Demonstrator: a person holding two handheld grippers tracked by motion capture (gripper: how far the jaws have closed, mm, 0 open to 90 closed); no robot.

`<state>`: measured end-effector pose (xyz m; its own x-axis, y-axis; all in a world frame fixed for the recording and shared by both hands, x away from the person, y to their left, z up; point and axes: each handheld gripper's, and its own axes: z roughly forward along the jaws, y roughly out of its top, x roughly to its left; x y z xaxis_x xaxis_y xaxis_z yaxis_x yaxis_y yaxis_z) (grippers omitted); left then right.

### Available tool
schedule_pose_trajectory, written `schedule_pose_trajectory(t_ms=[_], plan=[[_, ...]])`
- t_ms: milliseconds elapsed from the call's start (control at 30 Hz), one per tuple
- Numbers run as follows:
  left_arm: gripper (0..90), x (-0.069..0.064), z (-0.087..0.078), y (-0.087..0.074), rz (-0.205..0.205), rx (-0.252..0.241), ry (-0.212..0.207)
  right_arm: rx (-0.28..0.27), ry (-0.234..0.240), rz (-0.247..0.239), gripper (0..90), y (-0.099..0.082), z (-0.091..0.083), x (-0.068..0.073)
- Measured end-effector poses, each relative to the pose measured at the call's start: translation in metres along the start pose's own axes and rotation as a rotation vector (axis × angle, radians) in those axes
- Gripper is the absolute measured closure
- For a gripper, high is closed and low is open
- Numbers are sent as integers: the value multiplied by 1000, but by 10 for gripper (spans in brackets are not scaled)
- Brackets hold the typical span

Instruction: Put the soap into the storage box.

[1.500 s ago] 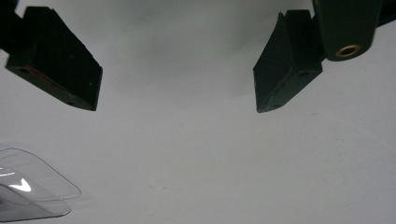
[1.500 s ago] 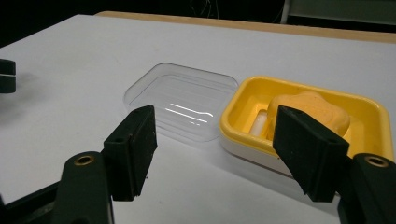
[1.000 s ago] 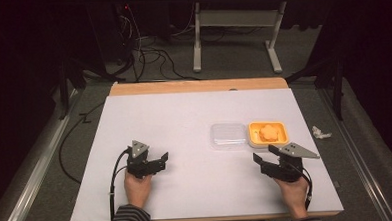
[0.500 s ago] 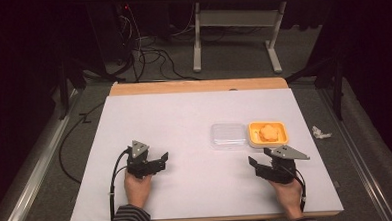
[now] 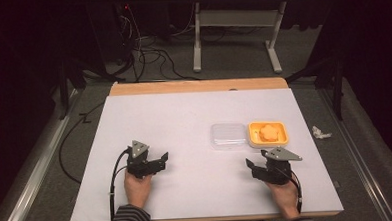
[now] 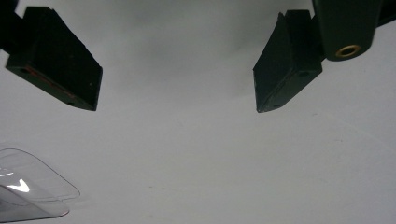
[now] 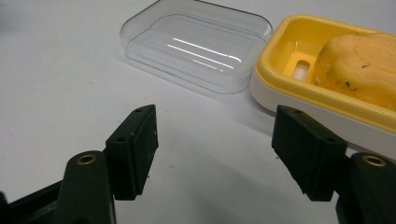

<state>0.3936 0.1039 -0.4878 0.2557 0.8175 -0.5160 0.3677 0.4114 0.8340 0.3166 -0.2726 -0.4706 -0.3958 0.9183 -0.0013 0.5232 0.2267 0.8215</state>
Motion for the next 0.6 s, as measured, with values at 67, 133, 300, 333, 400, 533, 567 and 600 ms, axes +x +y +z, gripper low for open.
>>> schedule_pose_trajectory(t_ms=[67,133,300,333,400,533,567,600], plan=[[162,0,0,0,1,-1,1,1,3,7,319,-1,1,0],[162,0,0,0,1,-1,1,4,-1,2,319,-2,2,1],[162,0,0,0,0,-2,2,-9,0,-3,317,-5,3,2],[162,0,0,0,2,-1,1,-7,-2,-5,317,-5,4,2],[162,0,0,0,2,-1,0,-8,-3,-2,316,-5,3,2],[162,0,0,0,5,2,0,-35,-3,22,315,-7,1,0],[162,0,0,0,5,2,0,-39,-2,32,313,-7,1,-1],[162,0,0,0,5,2,0,-45,-3,35,311,-7,0,-2]])
